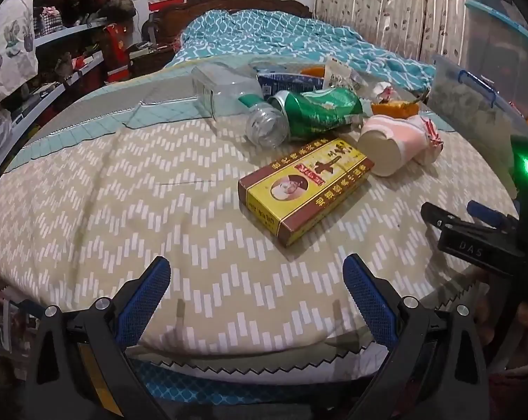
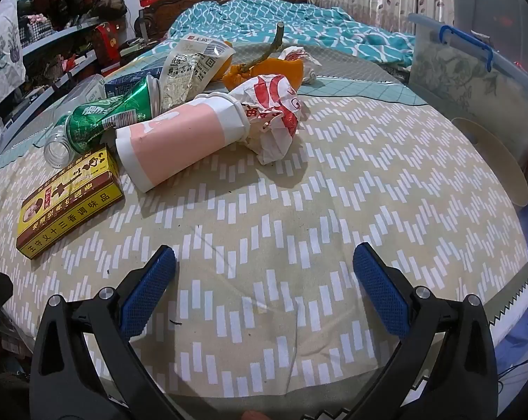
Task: Collect trash
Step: 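Reach both tools toward the yellow box and pink paper cup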
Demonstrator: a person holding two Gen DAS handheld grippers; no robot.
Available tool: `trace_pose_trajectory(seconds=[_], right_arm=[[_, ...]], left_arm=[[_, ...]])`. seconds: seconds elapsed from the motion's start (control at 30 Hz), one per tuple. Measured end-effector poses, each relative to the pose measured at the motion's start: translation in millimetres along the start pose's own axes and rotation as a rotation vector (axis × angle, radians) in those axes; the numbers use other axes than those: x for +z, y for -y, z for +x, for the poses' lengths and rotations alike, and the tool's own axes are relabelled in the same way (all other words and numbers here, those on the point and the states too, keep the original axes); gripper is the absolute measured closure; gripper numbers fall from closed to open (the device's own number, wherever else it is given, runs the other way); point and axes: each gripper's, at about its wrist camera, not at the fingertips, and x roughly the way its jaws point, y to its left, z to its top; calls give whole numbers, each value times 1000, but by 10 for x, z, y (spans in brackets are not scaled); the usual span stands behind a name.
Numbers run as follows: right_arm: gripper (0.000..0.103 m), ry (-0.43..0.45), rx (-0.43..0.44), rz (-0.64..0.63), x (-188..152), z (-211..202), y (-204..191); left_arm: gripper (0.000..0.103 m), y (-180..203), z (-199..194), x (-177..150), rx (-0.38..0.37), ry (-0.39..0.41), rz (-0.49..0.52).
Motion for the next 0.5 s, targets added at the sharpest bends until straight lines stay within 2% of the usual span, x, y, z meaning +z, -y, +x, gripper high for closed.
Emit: trace_pose_trajectory(seconds=[0.37,0.5], right_arm=[[3,3,-1,-2,-9,42,10],[3,10,1,-5,-27,-24,0]], left_arm=[[9,-39,87,-27,-3,-37,-11],[9,-145,83,22,1,-23,-44]])
